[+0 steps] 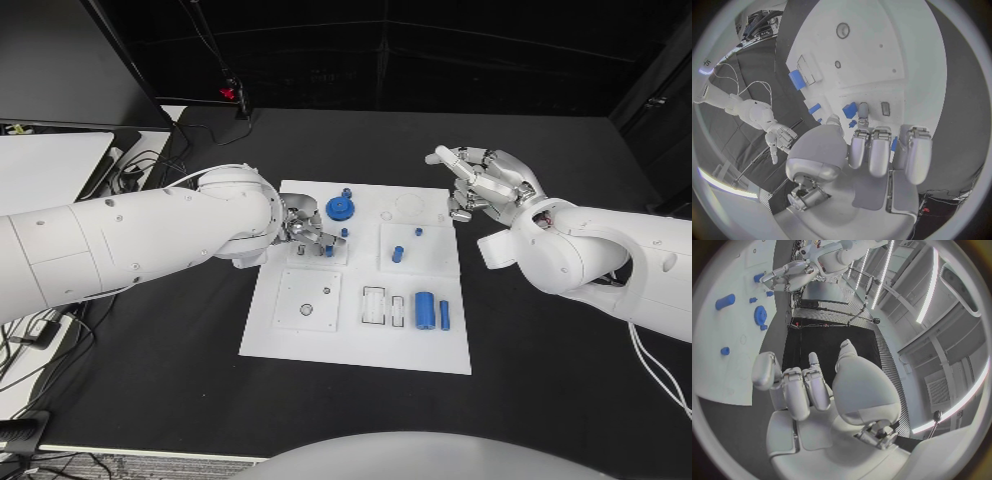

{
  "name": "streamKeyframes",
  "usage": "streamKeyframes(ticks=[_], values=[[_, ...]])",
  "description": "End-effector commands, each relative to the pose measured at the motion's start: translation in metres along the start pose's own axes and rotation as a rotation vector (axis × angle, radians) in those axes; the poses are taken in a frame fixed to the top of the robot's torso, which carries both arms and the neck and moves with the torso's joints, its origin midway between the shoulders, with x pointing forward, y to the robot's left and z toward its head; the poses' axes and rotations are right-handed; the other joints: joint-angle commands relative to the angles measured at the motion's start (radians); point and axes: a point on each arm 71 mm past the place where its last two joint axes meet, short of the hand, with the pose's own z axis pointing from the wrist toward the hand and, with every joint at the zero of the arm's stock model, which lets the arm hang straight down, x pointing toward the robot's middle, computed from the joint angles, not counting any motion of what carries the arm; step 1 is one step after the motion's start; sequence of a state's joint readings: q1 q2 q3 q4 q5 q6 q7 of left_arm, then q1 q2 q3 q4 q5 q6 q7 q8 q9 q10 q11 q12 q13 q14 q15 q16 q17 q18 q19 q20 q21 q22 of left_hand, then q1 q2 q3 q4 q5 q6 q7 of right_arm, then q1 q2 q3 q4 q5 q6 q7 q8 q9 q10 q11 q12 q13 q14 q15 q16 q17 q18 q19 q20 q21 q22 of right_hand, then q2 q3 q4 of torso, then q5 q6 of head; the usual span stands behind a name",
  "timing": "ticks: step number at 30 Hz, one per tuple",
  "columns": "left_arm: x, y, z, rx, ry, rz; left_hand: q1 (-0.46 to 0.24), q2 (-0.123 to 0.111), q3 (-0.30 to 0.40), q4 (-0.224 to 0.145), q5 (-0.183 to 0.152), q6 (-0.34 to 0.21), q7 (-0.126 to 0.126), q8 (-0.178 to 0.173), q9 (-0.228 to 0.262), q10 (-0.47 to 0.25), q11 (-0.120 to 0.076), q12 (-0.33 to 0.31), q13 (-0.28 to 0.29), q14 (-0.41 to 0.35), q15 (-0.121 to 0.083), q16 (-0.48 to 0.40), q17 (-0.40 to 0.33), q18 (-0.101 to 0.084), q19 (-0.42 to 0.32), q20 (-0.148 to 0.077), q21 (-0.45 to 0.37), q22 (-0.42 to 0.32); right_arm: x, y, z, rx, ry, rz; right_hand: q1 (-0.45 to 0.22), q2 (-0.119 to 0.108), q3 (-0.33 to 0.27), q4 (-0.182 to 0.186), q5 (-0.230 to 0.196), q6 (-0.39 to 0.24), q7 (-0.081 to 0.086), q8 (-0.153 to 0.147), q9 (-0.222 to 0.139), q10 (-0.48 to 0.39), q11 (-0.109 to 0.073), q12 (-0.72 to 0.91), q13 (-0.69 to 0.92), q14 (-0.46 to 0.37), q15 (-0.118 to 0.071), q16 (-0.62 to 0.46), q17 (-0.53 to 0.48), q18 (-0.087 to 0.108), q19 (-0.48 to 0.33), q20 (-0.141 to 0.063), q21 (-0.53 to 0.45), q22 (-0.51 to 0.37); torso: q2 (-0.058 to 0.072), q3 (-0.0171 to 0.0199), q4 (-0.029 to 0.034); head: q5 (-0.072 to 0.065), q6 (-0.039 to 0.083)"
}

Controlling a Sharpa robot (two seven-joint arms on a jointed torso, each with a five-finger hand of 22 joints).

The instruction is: Assemble the parts on the task board

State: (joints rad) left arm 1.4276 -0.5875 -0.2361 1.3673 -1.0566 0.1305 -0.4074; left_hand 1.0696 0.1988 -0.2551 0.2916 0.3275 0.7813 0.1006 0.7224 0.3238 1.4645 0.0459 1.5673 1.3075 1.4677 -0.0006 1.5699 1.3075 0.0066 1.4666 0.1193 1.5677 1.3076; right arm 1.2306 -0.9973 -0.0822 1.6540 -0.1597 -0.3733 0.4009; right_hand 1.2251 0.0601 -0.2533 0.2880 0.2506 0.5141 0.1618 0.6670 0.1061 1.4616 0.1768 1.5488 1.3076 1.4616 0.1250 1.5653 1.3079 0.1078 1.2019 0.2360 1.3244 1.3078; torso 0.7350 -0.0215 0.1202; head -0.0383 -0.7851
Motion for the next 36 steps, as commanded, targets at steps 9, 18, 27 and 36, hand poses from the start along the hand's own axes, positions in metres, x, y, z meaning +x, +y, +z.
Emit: streamKeyframes(ticks=[9,18,27,36], values=[[0.0005,-0.0028,0.0018,0.015,0.014,0.003,0.047,0.003,0.009,-0.001,0.036,-0.003,-0.009,-0.01,0.026,0.106,-0.011,0.003,0.263,0.103,-0.011,0.001,0.263,-0.007,0.104,-0.01,0.003,0.263,-0.0003,-0.0017,-0.0003,0.018,-0.004,0.001,0.0,0.008,-0.004,0.002,0.006,-0.011,0.085,0.004,-0.002,0.009,0.003,0.001,0.183,0.078,0.003,0.005,0.229,-0.014,-0.017,0.001,-0.009,0.14,0.0,0.0007,0.0013,-0.006,-0.001],[0.0015,-0.0054,0.0031,0.025,0.02,0.006,0.075,0.008,0.015,0.0,0.063,-0.003,-0.012,-0.014,0.045,0.106,-0.014,0.003,0.263,0.103,-0.014,0.001,0.263,-0.007,0.104,-0.013,0.003,0.263,-0.0005,-0.0026,-0.0003,0.028,-0.006,0.0,0.0,0.011,-0.004,0.003,0.006,-0.013,0.085,0.006,-0.003,0.005,0.003,0.001,0.181,0.072,0.003,0.005,0.222,-0.011,-0.03,0.002,-0.015,0.136,0.0,0.0001,0.0016,-0.008,-0.003],[0.0019,-0.006,0.0037,0.025,0.024,0.008,0.137,0.02,0.044,0.0,0.118,-0.005,-0.019,-0.023,0.07,0.106,-0.021,0.003,0.263,0.103,-0.019,0.001,0.263,-0.007,0.104,-0.016,0.003,0.263,-0.0006,-0.0034,-0.0004,0.035,-0.007,0.0,-0.002,0.014,-0.004,0.003,0.007,-0.015,0.086,0.007,-0.005,-0.009,0.004,-0.002,0.169,0.066,0.004,0.005,0.216,-0.008,-0.043,0.003,-0.021,0.132,0.0,-0.0001,0.0015,-0.01,-0.006],[0.0023,-0.0058,0.0044,0.023,0.033,0.012,0.196,0.012,0.075,-0.002,0.165,-0.004,-0.024,-0.036,0.092,0.106,-0.026,0.003,0.263,0.103,-0.023,0.001,0.263,-0.007,0.104,-0.02,0.003,0.263,-0.0009,-0.0042,-0.0006,0.042,-0.008,0.0,-0.002,0.016,-0.004,0.003,0.007,-0.017,0.086,0.008,-0.006,-0.012,0.005,-0.003,0.167,0.065,0.004,0.005,0.215,-0.008,-0.046,0.003,-0.021,0.132,0.0,0.0001,0.0013,-0.014,-0.008]])
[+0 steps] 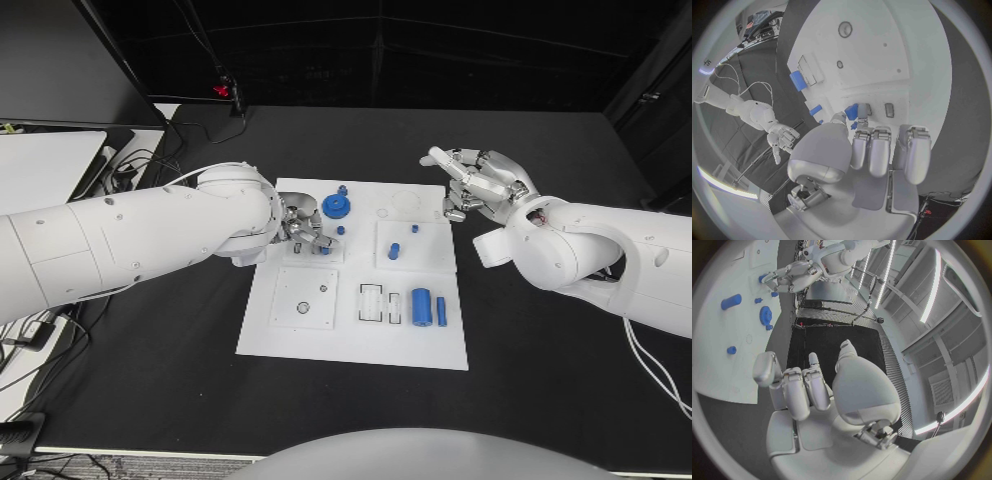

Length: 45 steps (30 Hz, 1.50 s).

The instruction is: Assemble the parts on the task board

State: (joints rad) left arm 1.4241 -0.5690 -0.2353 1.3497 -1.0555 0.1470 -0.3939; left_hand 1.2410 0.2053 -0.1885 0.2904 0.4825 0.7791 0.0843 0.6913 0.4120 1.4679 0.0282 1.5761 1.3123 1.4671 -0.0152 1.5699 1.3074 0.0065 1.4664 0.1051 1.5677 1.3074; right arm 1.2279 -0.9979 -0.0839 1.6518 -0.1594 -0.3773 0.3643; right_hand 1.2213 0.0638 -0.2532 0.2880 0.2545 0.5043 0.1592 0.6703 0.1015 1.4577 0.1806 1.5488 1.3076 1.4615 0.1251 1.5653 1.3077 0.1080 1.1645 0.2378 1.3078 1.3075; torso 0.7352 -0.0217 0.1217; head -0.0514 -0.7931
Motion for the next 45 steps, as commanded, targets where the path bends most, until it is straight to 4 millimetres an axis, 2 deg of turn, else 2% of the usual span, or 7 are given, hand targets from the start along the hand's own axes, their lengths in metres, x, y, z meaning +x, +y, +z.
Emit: streamKeyframes(ticks=[1,4,10,13,18,29,45], values=[[0.001,-0.001,0.0,0.009,0.017,0.004,0.034,0.002,0.014,-0.001,0.016,-0.001,-0.008,-0.007,0.007,0.103,-0.009,-0.005,0.259,0.104,-0.009,0.001,0.263,-0.007,0.104,-0.006,0.003,0.263,0.0,0.0,0.0,0.002,-0.003,0.001,0.001,0.012,-0.004,0.003,0.003,-0.007,0.089,0.005,-0.001,-0.008,0.001,-0.003,0.167,0.064,0.004,0.005,0.215,-0.008,-0.009,0.001,-0.005,0.132,0.0,0.0003,-0.0001,-0.002,-0.001],[0.001,-0.002,0.001,0.011,0.017,0.005,0.066,-0.01,0.03,-0.003,0.032,0.0,-0.01,-0.012,0.016,0.103,-0.01,-0.005,0.259,0.104,-0.012,0.001,0.263,-0.007,0.104,-0.008,0.003,0.263,0.0,0.0,0.0,0.004,-0.003,0.001,0.001,0.012,-0.004,0.003,0.003,-0.007,0.089,0.005,-0.001,-0.008,0.001,-0.003,0.166,0.064,0.005,0.005,0.214,-0.008,-0.01,0.001,-0.005,0.131,-0.001,0.0006,-0.0006,-0.004,-0.002],[0.001,-0.002,0.001,0.017,0.014,0.004,0.112,-0.029,0.067,-0.001,0.101,0.003,-0.01,-0.025,0.031,0.103,-0.011,-0.005,0.259,0.104,-0.014,0.001,0.263,-0.007,0.104,-0.011,0.003,0.263,0.0,-0.001,0.0,0.01,-0.004,0.001,0.001,0.013,-0.004,0.003,0.004,-0.008,0.089,0.005,-0.002,-0.008,0.001,-0.003,0.167,0.064,0.005,0.005,0.214,-0.007,-0.011,0.002,-0.005,0.131,-0.001,0.0003,0.0002,-0.007,-0.001],[0.0,-0.002,0.001,0.022,0.013,0.0,0.14,-0.049,0.096,-0.001,0.167,0.005,-0.01,-0.033,0.043,0.103,-0.011,-0.005,0.259,0.104,-0.015,0.001,0.263,-0.007,0.104,-0.013,0.003,0.263,-0.001,-0.002,0.0,0.015,-0.006,0.001,0.001,0.014,-0.004,0.003,0.004,-0.008,0.089,0.006,-0.002,-0.009,0.001,-0.003,0.166,0.063,0.005,0.005,0.213,-0.007,-0.013,0.002,-0.005,0.131,-0.001,0.0,0.0005,-0.008,-0.002],[0.0,-0.001,0.001,0.027,0.012,-0.017,0.173,-0.074,0.137,-0.005,0.228,0.005,-0.008,-0.041,0.058,0.103,-0.01,-0.005,0.259,0.104,-0.016,0.001,0.263,-0.007,0.104,-0.014,0.003,0.263,-0.001,-0.003,-0.001,0.021,-0.007,0.001,0.0,0.015,-0.004,0.003,0.004,-0.009,0.09,0.006,-0.002,-0.009,0.001,-0.003,0.166,0.063,0.005,0.005,0.213,-0.007,-0.015,0.002,-0.006,0.13,0.0,-0.0002,0.0003,-0.008,-0.003],[-0.001,0.002,-0.002,0.041,-0.007,-0.035,0.202,-0.089,0.189,-0.005,0.246,0.009,-0.005,-0.048,0.075,0.103,-0.007,-0.005,0.259,0.104,-0.015,0.001,0.263,-0.007,0.104,-0.014,0.003,0.263,-0.002,-0.007,-0.001,0.036,-0.01,0.001,-0.001,0.018,-0.004,0.003,0.004,-0.011,0.09,0.007,-0.004,-0.01,0.002,-0.003,0.165,0.062,0.006,0.005,0.212,-0.006,-0.019,0.003,-0.006,0.129,-0.001,0.0002,0.0012,-0.008,-0.004],[-0.005,0.02,-0.015,0.014,-0.015,-0.091,0.198,-0.098,0.198,0.0,0.244,0.011,-0.002,-0.052,0.08,0.103,-0.005,-0.005,0.259,0.104,-0.014,0.001,0.263,-0.007,0.104,-0.014,0.003,0.263,-0.003,-0.011,-0.002,0.052,-0.015,0.0,-0.003,0.022,-0.004,0.004,0.003,-0.013,0.09,0.009,-0.005,-0.023,0.002,-0.006,0.154,0.054,0.006,0.005,0.204,-0.004,-0.03,0.003,-0.011,0.126,0.0,0.0011,0.0011,-0.002,-0.005]])
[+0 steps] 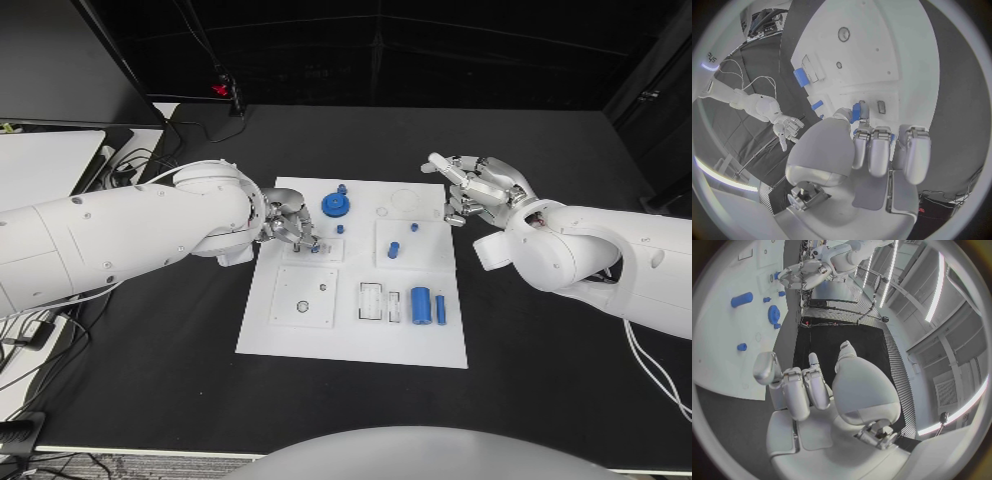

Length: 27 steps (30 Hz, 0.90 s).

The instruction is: Assemble the parts on the task board

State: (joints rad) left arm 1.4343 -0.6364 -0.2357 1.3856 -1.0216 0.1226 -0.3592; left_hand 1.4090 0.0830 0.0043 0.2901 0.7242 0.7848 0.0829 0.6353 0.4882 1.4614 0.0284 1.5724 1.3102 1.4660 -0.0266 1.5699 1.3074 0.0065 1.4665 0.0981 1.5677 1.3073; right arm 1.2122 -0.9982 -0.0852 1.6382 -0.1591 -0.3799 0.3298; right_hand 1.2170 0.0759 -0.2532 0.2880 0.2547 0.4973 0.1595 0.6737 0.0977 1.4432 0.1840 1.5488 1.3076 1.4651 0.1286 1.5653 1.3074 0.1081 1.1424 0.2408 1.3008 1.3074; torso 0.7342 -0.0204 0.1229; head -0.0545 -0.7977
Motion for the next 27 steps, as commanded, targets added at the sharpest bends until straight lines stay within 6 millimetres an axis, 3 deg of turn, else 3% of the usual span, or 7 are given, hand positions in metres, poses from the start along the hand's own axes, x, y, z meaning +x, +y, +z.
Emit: streamKeyframes(ticks=[1,27], values=[[-0.0004,0.0015,-0.0017,-0.006,0.012,-0.035,0.028,0.025,0.006,0.001,0.002,0.005,-0.001,0.004,0.004,0.109,-0.005,-0.002,0.261,0.105,-0.003,0.001,0.263,-0.006,0.104,-0.006,0.003,0.264,0.0004,0.0006,0.0002,-0.001,-0.002,0.002,0.001,0.01,-0.004,0.004,0.003,-0.006,0.09,0.006,-0.001,-0.008,-0.001,-0.006,0.154,0.051,0.003,0.005,0.204,-0.004,-0.008,0.0,-0.004,0.126,0.001,-0.0003,-0.0004,0.002,-0.001],[-0.0025,0.0069,0.0038,-0.067,0.026,-0.039,0.013,0.023,0.017,0.001,-0.016,0.002,0.001,-0.004,0.01,0.109,-0.003,-0.002,0.261,0.105,-0.001,0.001,0.263,-0.006,0.104,-0.005,0.003,0.264,0.002,0.0007,0.0004,-0.003,0.003,0.003,-0.005,0.015,-0.006,0.004,0.002,-0.008,0.091,0.009,-0.003,-0.009,0.0,-0.006,0.153,0.049,0.003,0.005,0.203,-0.003,-0.012,0.001,-0.003,0.124,0.0,-0.0011,-0.0012,0.007,-0.011]])
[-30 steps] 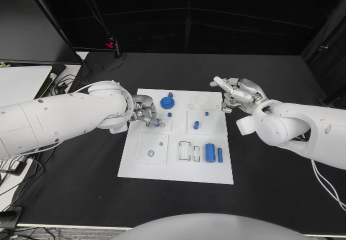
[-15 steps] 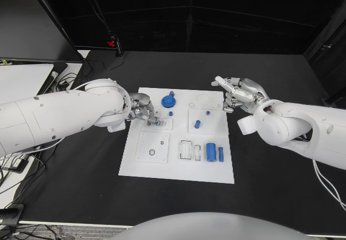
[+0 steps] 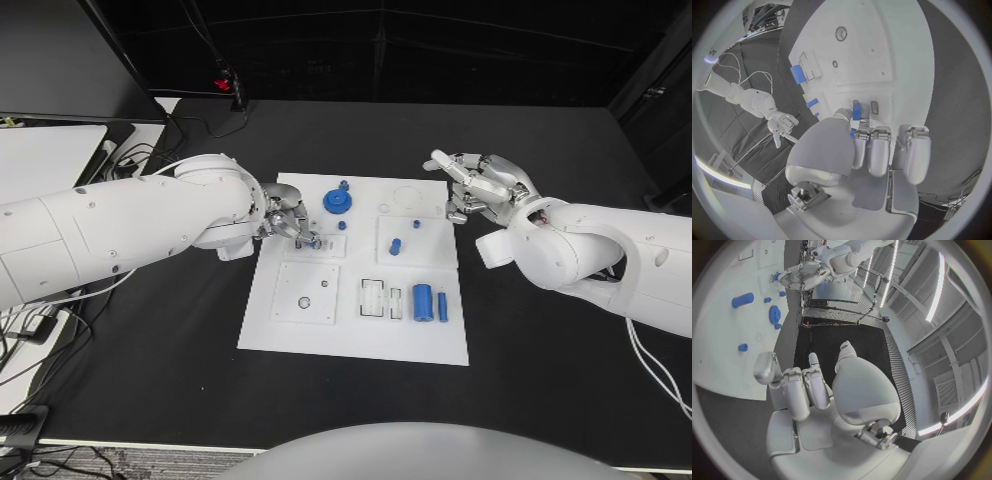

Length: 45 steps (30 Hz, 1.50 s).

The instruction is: Assemble the parts on the task board

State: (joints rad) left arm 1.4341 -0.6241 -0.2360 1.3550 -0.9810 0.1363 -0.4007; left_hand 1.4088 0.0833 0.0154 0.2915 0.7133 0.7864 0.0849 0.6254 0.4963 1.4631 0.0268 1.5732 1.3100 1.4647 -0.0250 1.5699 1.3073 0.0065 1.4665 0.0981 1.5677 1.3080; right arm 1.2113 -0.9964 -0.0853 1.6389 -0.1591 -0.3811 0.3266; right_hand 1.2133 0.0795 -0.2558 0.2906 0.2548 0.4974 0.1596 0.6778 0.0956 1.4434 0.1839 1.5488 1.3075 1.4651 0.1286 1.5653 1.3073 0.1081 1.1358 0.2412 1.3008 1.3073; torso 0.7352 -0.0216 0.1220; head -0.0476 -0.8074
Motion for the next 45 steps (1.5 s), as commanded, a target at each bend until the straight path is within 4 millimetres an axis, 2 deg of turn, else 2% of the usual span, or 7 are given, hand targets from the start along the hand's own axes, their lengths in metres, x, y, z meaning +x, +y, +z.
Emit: streamKeyframes(ticks=[1,29,45], values=[[-0.0004,0.0007,0.0003,-0.016,0.008,-0.003,0.013,0.023,0.006,0.0,-0.006,0.0,-0.001,0.005,0.002,0.108,-0.001,-0.002,0.261,0.106,-0.002,0.001,0.263,-0.006,0.104,-0.005,0.003,0.263,0.0008,0.0013,0.0002,-0.007,0.001,0.002,-0.002,0.011,-0.003,0.002,0.002,-0.008,0.091,0.005,-0.001,-0.009,0.0,-0.006,0.153,0.049,0.003,0.005,0.203,-0.003,-0.006,0.001,-0.003,0.125,0.0,0.0002,-0.0005,0.0,-0.002],[0.002,0.0052,0.0021,-0.047,0.028,0.001,0.012,0.019,0.018,-0.001,-0.021,-0.004,0.0,0.0,0.008,0.108,-0.001,-0.002,0.261,0.106,-0.002,0.001,0.263,-0.006,0.104,-0.003,0.003,0.263,0.0003,0.0013,-0.0004,-0.006,0.002,0.003,-0.008,0.014,-0.006,0.002,0.001,-0.008,0.091,0.008,-0.003,-0.009,0.0,-0.006,0.153,0.049,0.004,0.005,0.203,-0.003,-0.007,0.002,-0.001,0.124,0.0,0.0003,0.001,0.0,-0.003],[0.0022,0.0023,0.0044,-0.044,0.026,0.003,0.009,0.018,0.021,0.0,-0.028,-0.004,0.001,-0.002,0.01,0.108,0.0,-0.002,0.261,0.106,-0.001,0.001,0.263,-0.006,0.104,-0.003,0.003,0.263,0.0007,0.001,0.0002,-0.005,0.003,0.004,-0.01,0.014,-0.006,0.002,0.001,-0.008,0.091,0.009,-0.003,-0.009,0.0,-0.006,0.153,0.049,0.004,0.005,0.203,-0.003,-0.007,0.002,0.0,0.124,0.0,0.0001,-0.0004,0.003,-0.009]])
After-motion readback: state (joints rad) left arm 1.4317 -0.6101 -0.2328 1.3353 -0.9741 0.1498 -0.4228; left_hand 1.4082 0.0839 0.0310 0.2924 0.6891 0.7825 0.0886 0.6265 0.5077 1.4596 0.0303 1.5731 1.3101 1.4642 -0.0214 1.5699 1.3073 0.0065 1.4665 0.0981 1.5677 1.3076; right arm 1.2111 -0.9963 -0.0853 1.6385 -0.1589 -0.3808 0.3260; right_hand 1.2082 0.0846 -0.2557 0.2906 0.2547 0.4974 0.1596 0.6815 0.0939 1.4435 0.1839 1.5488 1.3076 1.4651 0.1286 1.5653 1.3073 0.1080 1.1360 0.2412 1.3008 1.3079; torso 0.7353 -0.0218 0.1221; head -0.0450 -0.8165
